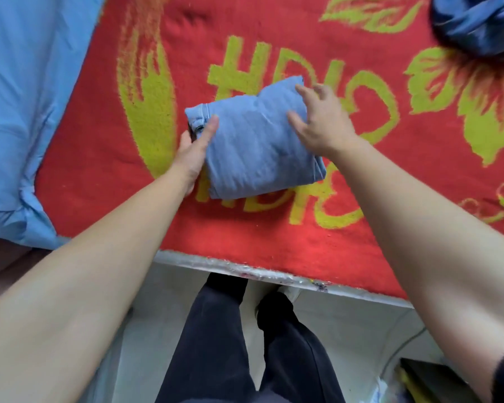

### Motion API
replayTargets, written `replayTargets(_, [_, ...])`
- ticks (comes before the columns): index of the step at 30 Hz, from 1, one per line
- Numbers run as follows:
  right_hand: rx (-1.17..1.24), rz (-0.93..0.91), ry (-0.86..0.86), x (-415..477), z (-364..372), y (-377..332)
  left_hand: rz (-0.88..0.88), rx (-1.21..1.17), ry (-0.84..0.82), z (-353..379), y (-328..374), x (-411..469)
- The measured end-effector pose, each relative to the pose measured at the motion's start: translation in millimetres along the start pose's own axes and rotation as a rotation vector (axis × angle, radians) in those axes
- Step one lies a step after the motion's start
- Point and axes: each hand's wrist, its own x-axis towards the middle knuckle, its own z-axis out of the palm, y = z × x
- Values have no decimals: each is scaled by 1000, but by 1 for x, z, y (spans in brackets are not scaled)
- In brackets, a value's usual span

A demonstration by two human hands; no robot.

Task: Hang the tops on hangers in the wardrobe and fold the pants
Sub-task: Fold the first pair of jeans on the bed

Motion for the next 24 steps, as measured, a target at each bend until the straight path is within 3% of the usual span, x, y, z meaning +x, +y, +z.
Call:
replayTargets(2, [-25,49,-130,-15,23,15,44,47,16,16,-10,5])
replayTargets(4, [158,185,-185,-20,41,23,49,167,128,29,-15,14])
replayTargets(7, [274,198,-49,-26,62,27,144,282,347,40,-13,17])
replayTargets(12, [214,202,142,-22,72,24,308,345,407,43,-12,11])
replayTargets(17, [-111,-1,170,14,85,8,137,304,359,25,-9,64])
replayTargets(20, [-118,134,15,50,107,14,37,291,271,27,-8,103])
replayTargets(24, [-79,162,-54,58,119,22,-22,334,269,33,-12,114])
